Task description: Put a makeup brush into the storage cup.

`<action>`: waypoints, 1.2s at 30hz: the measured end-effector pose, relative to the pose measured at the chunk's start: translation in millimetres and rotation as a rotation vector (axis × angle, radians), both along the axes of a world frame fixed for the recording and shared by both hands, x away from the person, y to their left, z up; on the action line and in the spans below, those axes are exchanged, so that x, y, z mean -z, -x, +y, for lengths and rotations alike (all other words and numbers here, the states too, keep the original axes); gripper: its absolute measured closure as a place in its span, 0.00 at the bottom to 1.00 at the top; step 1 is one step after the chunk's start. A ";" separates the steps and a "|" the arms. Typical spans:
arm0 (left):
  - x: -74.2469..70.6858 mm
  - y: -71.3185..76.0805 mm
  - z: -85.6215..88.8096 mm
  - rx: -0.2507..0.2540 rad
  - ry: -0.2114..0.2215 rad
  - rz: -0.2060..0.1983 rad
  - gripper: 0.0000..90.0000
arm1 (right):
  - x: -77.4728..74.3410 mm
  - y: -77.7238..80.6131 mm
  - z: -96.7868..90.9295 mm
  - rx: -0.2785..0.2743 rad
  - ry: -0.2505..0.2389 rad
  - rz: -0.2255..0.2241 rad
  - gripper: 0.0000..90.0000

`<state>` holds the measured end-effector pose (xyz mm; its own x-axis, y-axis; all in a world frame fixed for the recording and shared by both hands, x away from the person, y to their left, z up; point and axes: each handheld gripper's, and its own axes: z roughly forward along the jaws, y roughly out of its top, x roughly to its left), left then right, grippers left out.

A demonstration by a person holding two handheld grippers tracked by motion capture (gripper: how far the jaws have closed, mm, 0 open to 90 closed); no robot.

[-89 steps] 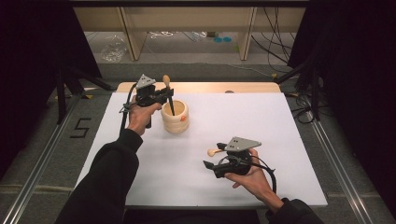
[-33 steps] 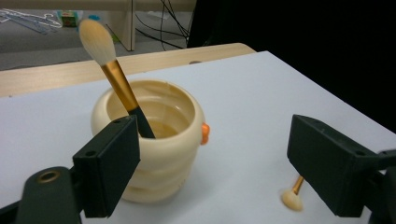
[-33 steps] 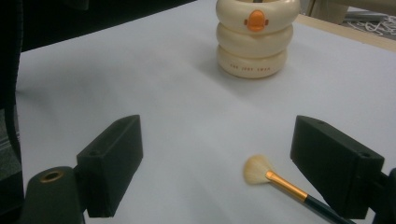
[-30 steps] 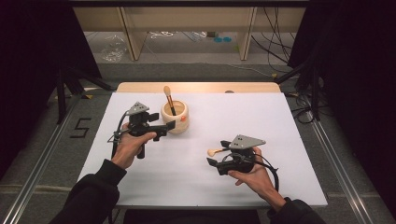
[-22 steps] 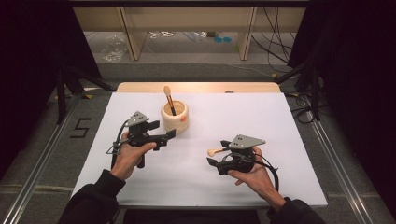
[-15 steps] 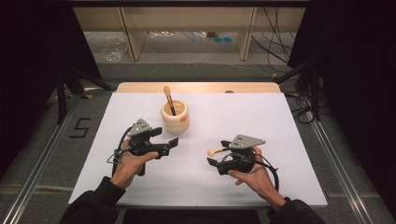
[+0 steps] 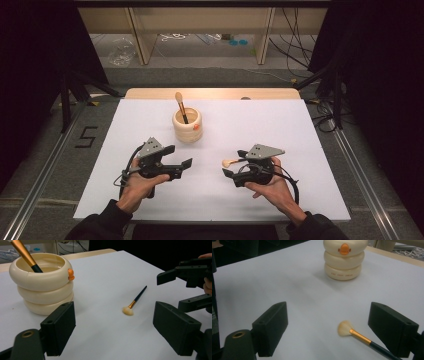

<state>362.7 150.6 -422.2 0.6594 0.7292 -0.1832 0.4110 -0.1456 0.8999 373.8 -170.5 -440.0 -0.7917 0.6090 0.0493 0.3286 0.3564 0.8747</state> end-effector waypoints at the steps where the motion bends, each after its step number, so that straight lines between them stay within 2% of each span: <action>1: 0.5 0.9 0.9 0.000 -0.003 -0.002 0.20 | 0.0 0.0 0.0 0.000 0.000 0.000 0.19; 11: 5.1 9.6 2.7 0.014 -0.013 -0.001 0.18 | -0.6 -1.4 -1.5 0.006 0.002 -0.010 0.18; 12: 5.3 9.4 3.3 0.026 -0.026 -0.014 0.18 | -1.0 -2.0 -2.5 0.005 0.007 -0.002 0.18; 14: 6.8 11.3 1.6 0.016 -0.015 -0.001 0.18 | -1.5 -3.8 -4.6 0.009 0.011 -0.012 0.18; 16: 7.9 11.5 1.7 0.034 -0.034 -0.012 0.18 | -2.7 -4.9 -6.7 0.010 0.007 -0.004 0.18; 17: 8.9 12.8 0.2 0.022 -0.021 0.002 0.18 | -3.0 -5.7 -7.5 0.016 0.006 -0.008 0.18; 22: 12.1 15.7 -0.8 0.026 -0.035 0.006 0.18 | -6.7 -12.3 -12.9 0.029 0.038 -0.024 0.18; 26: 14.3 18.3 -0.8 0.038 -0.036 0.006 0.18 | -9.3 -18.8 -17.4 0.023 0.088 -0.024 0.18; 33: 13.4 22.1 5.0 0.015 -0.030 0.000 0.18 | -14.5 -29.3 -21.4 0.001 0.147 0.002 0.18; 36: 14.2 22.9 7.2 0.005 -0.029 0.004 0.18 | -15.9 -34.7 -23.8 -0.017 0.193 0.012 0.18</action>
